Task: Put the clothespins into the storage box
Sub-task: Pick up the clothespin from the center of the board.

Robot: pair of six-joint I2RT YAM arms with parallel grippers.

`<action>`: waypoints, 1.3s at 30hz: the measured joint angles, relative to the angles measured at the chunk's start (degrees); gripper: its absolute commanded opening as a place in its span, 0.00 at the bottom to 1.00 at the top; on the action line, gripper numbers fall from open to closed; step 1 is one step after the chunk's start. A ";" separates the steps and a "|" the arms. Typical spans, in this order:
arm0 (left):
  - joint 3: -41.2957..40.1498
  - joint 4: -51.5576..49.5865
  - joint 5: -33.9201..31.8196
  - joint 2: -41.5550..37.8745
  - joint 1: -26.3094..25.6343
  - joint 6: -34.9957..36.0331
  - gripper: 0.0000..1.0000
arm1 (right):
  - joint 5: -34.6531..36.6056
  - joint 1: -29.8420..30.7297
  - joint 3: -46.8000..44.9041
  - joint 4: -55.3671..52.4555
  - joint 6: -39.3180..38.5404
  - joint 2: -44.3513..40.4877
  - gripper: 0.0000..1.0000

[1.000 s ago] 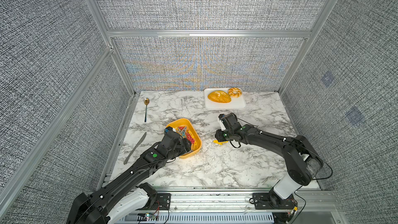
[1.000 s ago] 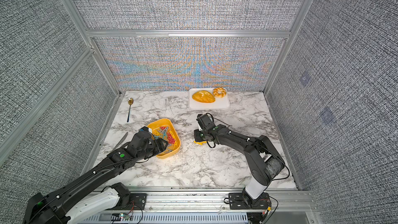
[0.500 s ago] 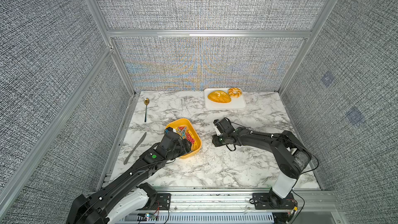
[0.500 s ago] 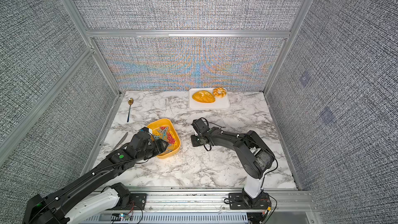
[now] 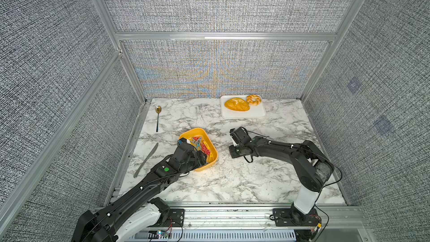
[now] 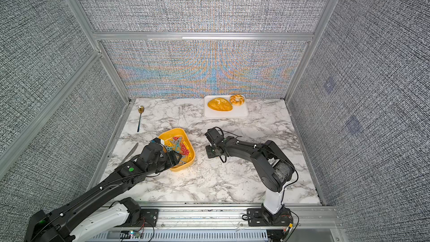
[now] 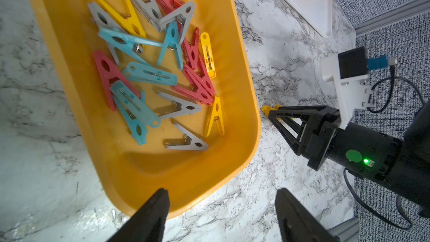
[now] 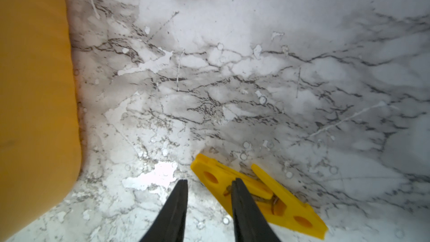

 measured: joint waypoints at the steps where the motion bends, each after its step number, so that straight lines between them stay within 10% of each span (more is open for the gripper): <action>1: -0.04 0.00 0.00 -0.11 0.00 0.00 0.77 | 0.20 0.11 0.00 -0.11 -0.11 0.11 0.37; 39: 0.76 -0.85 -0.61 -1.33 0.00 0.07 0.77 | 2.93 2.32 11.17 -3.19 -0.20 1.84 0.00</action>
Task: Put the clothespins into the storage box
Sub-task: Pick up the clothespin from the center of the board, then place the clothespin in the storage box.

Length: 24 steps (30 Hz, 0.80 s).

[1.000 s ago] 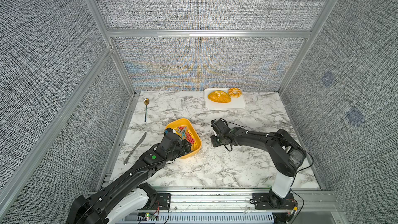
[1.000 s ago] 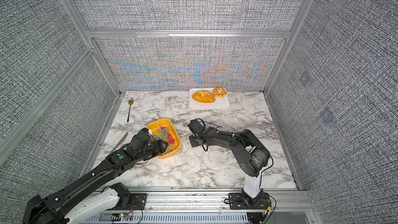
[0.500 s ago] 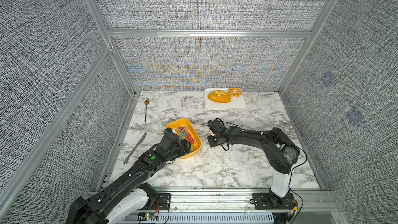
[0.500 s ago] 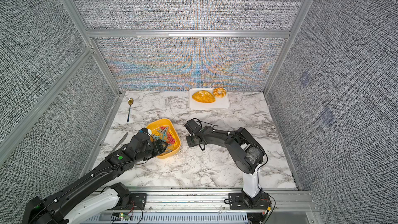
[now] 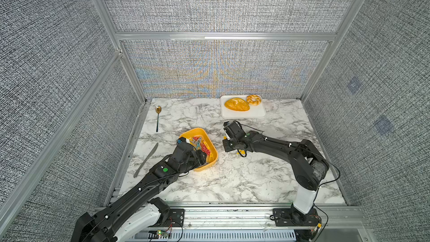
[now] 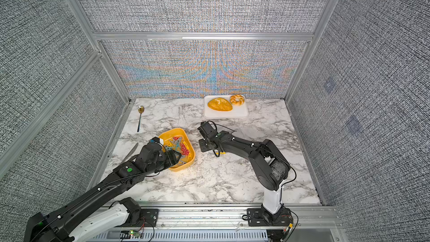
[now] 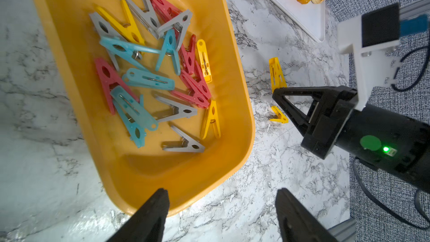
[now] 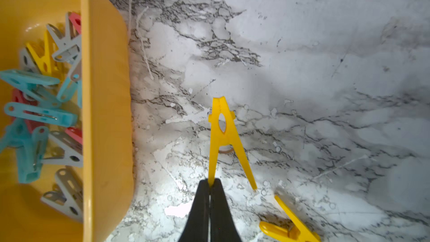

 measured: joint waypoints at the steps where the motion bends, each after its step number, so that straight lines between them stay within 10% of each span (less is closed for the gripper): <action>1: 0.00 -0.17 -0.28 -0.37 0.00 0.07 0.77 | -0.07 0.00 0.74 -0.48 0.00 -0.31 0.00; 11: 1.33 -6.88 -3.15 -6.97 4.42 0.81 0.79 | -6.78 4.87 12.09 -1.79 0.07 -0.90 0.01; 24: 3.02 -13.05 -3.06 -10.69 8.57 2.67 0.80 | -9.07 8.81 20.00 -3.80 -0.98 1.99 0.29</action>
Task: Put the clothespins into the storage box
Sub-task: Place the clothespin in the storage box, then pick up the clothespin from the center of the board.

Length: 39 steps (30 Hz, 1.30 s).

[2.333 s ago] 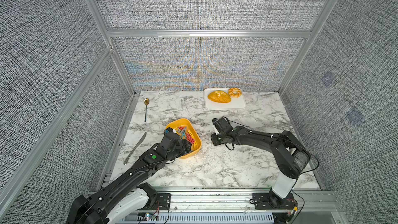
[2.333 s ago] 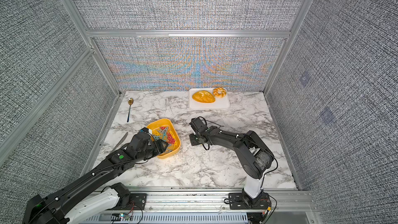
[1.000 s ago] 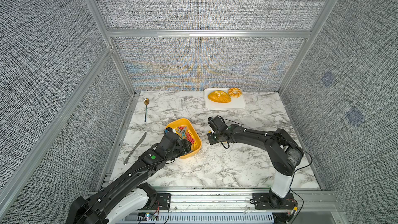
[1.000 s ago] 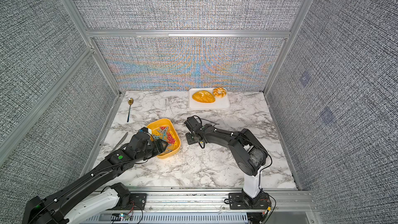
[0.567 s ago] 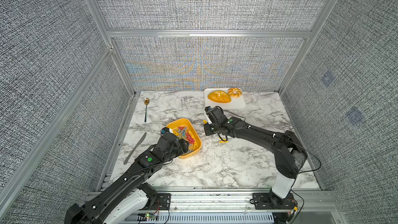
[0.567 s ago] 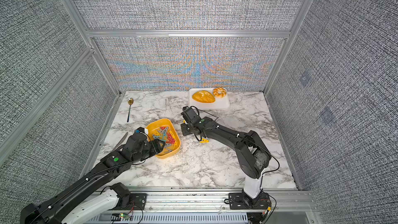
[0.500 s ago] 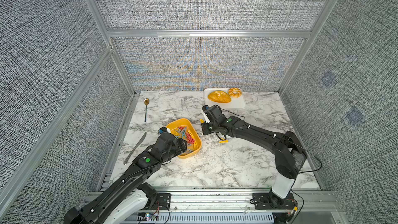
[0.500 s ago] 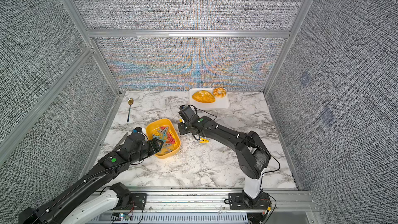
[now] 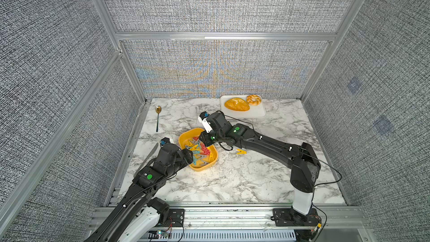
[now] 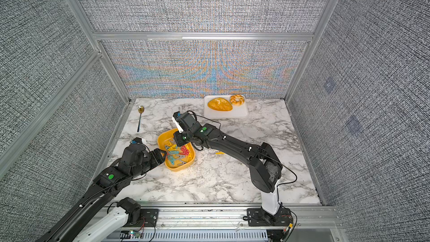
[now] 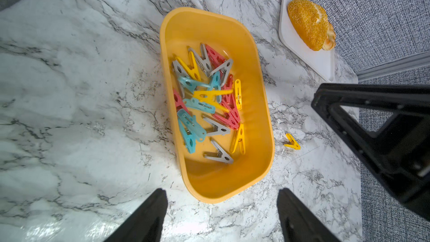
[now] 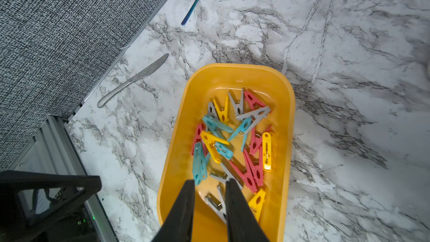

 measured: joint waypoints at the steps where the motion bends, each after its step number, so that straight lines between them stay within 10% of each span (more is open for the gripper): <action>1: -0.02 0.11 0.39 0.24 0.09 0.00 0.80 | 0.26 -0.42 -0.94 -0.02 -0.24 -0.74 0.29; 22: 0.02 10.86 13.16 14.45 0.15 0.66 0.76 | 6.54 -15.23 -23.43 0.70 -4.79 -5.40 0.37; 39: -3.67 16.55 15.78 15.41 -2.47 -2.16 0.76 | 9.55 -15.30 -25.16 0.55 -7.63 1.20 0.32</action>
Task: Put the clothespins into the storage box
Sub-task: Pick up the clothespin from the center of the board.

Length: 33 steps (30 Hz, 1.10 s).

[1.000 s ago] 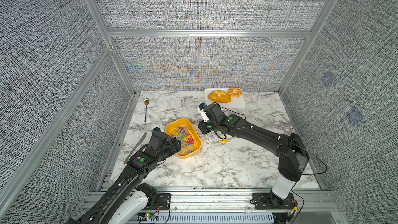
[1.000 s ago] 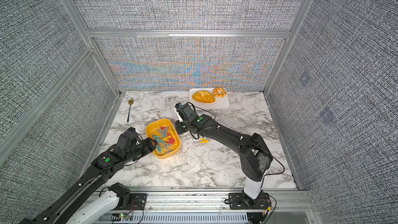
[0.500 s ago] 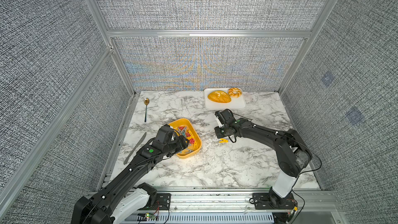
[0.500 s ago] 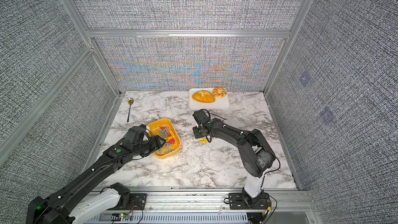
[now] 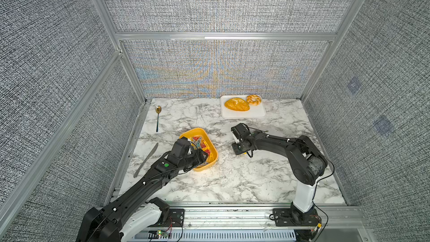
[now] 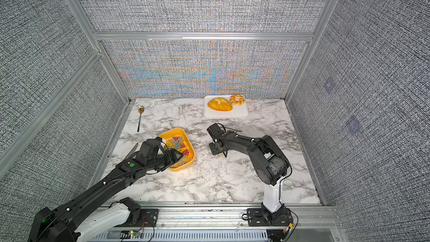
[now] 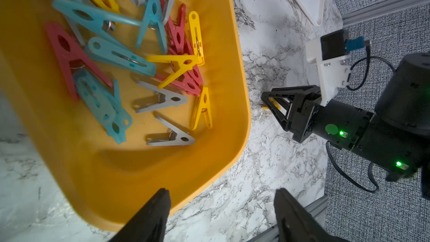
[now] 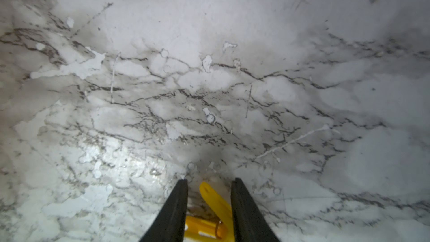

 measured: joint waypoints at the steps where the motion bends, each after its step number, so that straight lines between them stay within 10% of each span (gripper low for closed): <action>1: -0.02 0.07 -0.02 0.00 0.00 0.00 0.76 | 0.00 0.00 -0.04 0.20 -0.02 0.04 0.29; 13: 1.22 -0.17 -0.20 -0.17 -0.17 0.13 0.75 | 0.70 0.09 0.28 0.15 0.20 -0.90 0.01; 33: 8.17 -15.43 -17.14 -15.52 1.44 3.23 0.79 | -12.94 9.38 33.99 -3.39 4.81 6.99 0.08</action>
